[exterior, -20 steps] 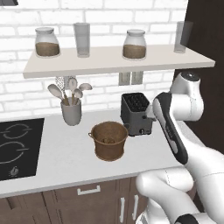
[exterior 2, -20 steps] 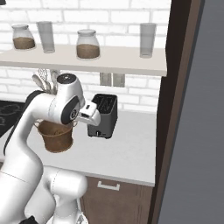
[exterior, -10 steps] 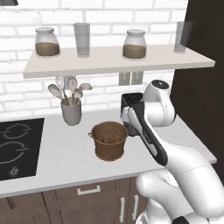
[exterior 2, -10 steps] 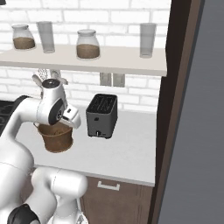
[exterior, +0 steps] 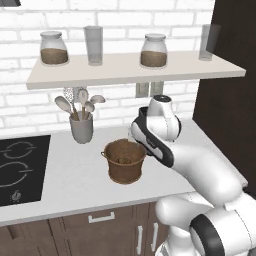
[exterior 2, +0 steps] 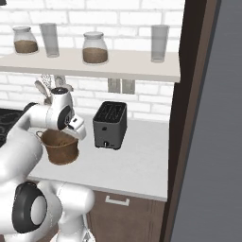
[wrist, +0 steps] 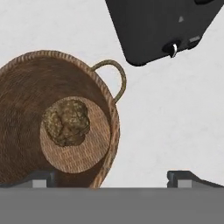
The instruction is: Open the cabinet, pick up the bread from the cabinet and place it in the basket. Then move the basket to the dining counter.
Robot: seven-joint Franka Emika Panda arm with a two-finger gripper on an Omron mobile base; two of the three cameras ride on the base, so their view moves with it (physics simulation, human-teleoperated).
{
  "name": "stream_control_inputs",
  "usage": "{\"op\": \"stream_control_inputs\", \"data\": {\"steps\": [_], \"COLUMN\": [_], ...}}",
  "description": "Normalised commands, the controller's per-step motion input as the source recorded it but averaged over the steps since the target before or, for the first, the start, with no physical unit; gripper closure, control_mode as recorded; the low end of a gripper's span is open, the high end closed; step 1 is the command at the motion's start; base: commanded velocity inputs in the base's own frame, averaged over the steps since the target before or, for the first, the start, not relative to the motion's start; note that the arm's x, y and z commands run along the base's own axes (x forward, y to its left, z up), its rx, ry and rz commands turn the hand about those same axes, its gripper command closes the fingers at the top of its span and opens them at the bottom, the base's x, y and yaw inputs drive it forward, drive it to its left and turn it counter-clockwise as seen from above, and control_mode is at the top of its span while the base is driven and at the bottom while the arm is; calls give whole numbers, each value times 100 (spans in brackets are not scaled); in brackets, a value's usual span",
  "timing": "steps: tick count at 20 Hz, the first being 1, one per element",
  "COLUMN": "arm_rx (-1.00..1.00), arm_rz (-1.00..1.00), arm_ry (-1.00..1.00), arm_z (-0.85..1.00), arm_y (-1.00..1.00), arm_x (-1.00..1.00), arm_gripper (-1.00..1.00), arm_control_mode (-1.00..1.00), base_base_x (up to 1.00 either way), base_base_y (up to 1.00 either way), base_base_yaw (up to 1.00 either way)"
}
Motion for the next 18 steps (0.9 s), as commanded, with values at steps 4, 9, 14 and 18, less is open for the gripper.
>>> {"op": "stream_control_inputs", "data": {"steps": [4, 9, 14, 18], "arm_rx": [0, 0, 0, 0], "arm_rz": [-5, -7, -10, -5], "arm_ry": [17, 12, 6, 0], "arm_z": [-45, -45, -40, -22], "arm_y": [30, 10, 0, 0], "arm_x": [22, 26, -2, -10], "arm_gripper": [-100, -100, -100, -100], "arm_control_mode": [-100, -100, -100, -100], "base_base_x": [0, 0, 0, 0], "base_base_y": [0, 0, 0, 0], "base_base_yaw": [0, 0, 0, 0]}}
